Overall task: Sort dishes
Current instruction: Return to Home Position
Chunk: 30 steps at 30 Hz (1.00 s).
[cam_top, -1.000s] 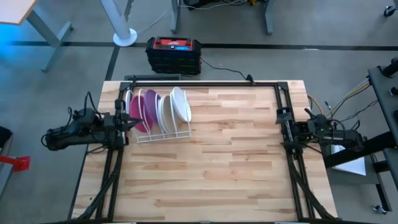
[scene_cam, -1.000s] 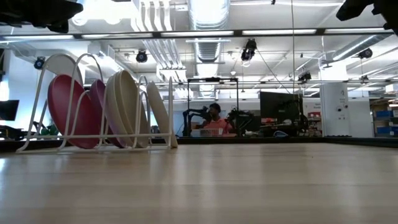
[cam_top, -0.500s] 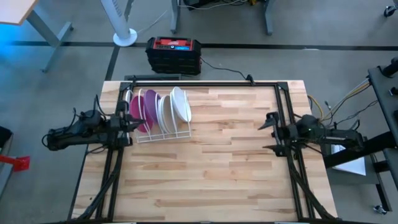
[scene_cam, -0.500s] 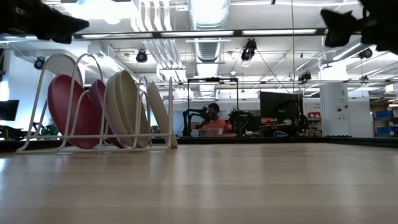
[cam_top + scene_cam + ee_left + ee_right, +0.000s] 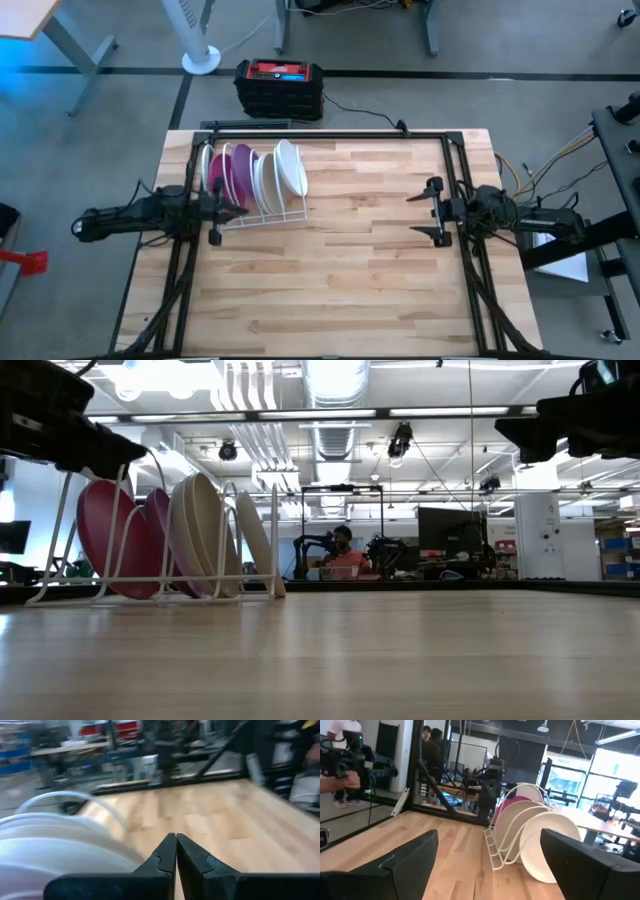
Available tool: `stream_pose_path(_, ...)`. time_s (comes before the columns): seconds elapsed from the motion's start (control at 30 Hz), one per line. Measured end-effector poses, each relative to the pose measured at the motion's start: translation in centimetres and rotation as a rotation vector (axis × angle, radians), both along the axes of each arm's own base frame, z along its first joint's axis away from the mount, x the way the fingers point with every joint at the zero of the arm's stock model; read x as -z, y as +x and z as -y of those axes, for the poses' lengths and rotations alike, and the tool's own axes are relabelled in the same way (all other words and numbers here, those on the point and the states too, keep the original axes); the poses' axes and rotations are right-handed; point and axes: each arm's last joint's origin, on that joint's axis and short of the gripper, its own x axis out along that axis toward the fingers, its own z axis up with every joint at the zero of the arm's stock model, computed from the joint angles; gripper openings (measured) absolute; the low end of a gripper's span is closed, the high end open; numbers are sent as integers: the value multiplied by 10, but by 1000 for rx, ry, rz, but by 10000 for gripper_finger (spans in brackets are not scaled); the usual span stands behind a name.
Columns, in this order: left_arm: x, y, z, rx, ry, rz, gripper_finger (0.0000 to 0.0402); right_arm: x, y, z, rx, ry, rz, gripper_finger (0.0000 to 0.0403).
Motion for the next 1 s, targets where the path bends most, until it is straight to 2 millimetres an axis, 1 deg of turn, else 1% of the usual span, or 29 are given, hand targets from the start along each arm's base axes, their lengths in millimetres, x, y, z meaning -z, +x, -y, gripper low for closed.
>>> stream_pose_path(0.1, 7, 2, 2, 73, -51, -1, 1, 1, 0, 0, -2, 15, -8, 344)
stream_pose_path(0.17, 13, 4, 2, 78, -83, -25, 1, 1, 0, 0, -2, 15, -12, 344)
stream_pose_path(0.23, 13, 4, 2, 78, -74, -9, 1, 1, 0, 0, -1, 8, -15, 344)
stream_pose_path(0.33, 3, 3, 2, 77, -24, 44, 1, 2, 0, 0, 1, -7, -15, 344)
stream_pose_path(0.47, -8, 0, 2, 57, -11, 74, 1, 3, 0, 0, 1, -5, -27, 344)
stream_pose_path(0.57, -19, -3, 2, 55, -7, 112, 1, 3, 0, 0, -4, 42, -39, 344)
stream_pose_path(0.67, -27, -6, 2, 55, -17, 118, 1, 3, 0, 0, -8, 82, -43, 344)
stream_pose_path(0.8, -36, -8, 2, 50, -65, 135, 2, 3, 0, 0, -8, 86, -44, 344)
stream_pose_path(0.9, -38, -9, 3, 74, -90, 130, 2, 3, 0, 0, -9, 87, -44, 344)
stream_pose_path(1.0, -32, -9, 6, 195, -107, 68, 2, 3, 0, 0, -9, 87, -44, 344)
